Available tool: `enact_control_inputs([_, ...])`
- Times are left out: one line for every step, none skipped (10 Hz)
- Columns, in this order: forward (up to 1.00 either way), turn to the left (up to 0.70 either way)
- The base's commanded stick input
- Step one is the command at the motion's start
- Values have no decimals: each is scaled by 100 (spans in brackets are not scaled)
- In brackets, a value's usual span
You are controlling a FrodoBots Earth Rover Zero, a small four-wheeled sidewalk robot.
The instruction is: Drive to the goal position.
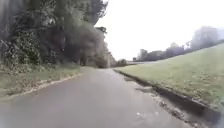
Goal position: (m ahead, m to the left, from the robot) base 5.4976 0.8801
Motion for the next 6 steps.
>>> enact_control_inputs([85, 6])
enact_control_inputs([85, 18])
enact_control_inputs([85, 29])
enact_control_inputs([85, 23])
enact_control_inputs([85, 18])
enact_control_inputs([85, 13])
